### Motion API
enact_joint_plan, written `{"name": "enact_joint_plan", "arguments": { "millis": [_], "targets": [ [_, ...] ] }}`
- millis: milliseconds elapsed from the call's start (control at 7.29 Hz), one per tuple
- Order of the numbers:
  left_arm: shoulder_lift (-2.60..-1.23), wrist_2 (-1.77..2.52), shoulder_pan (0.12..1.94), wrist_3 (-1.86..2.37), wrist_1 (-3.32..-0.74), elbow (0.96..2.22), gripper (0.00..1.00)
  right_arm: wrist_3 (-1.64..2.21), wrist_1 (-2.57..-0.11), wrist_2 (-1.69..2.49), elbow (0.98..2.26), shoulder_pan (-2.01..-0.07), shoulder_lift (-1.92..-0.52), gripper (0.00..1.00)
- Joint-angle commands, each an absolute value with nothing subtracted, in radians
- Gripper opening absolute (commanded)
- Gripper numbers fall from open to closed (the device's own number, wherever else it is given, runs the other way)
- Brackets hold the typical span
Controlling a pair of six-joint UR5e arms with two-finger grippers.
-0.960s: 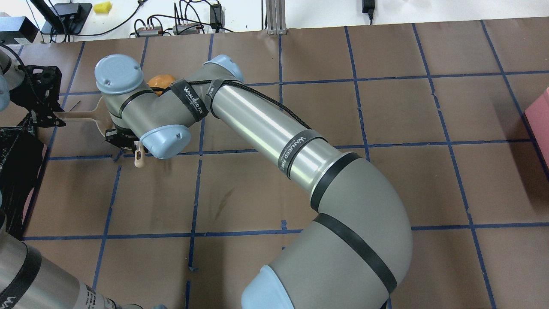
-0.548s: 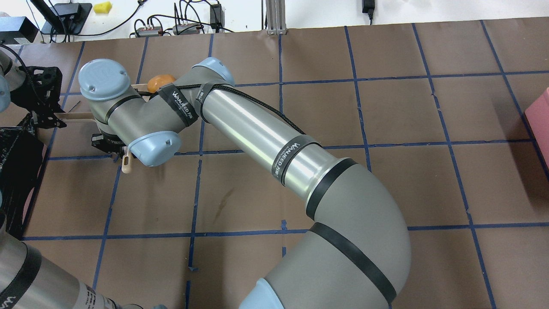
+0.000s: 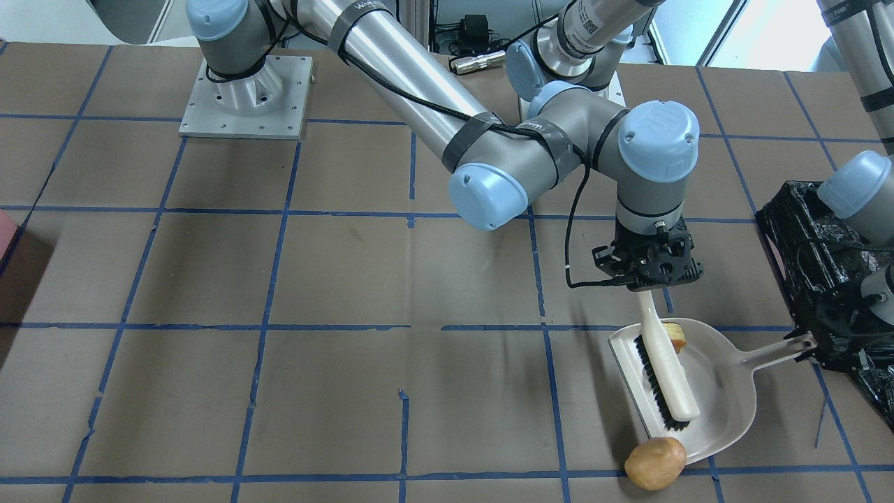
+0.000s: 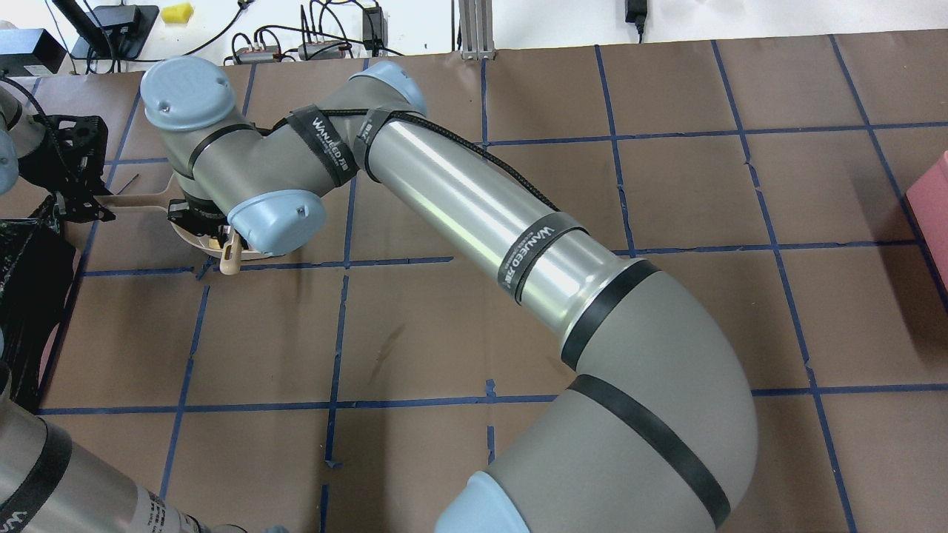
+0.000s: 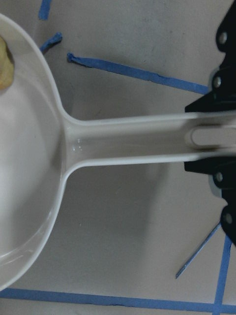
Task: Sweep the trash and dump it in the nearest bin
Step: 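Sweep the brown lump into the dustpan with the right gripper's brush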
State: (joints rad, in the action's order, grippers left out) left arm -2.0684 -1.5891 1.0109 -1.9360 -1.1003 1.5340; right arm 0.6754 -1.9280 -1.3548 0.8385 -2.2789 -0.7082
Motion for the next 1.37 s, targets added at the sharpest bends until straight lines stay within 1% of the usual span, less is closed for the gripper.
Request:
{"name": "enact_joint_plan", "arguments": {
  "millis": [0,137,411,685,960,1234],
  "targets": [
    [-2.069,-1.589,1.011,-1.936,-1.098,1.534,0.12,0.587,-1.876,-1.377,0.841,-2.157,-0.729,0.0],
    [-2.071,-1.595,1.011,-1.928,-1.095,1.531,0.12,0.471,-1.879,-1.378,0.838,-2.111,-0.715,0.0],
    [-2.074,-1.595,1.011,-1.896,-1.094,1.525,0.12,0.341,-1.881,-1.415,0.825,-2.083,-0.651,0.0],
    [-2.074,-1.594,1.011,-1.871,-1.092,1.525,0.12,0.191,-1.846,-1.431,0.808,-2.101,-0.617,0.0],
    [-2.074,-1.594,1.011,-1.87,-1.092,1.525,0.12,0.164,-1.847,-1.43,0.778,-2.103,-0.594,0.0],
    [-2.072,-1.594,1.011,-1.87,-1.092,1.528,0.12,0.132,-1.826,-1.448,0.765,-2.176,-0.568,0.01]
  ]
}}
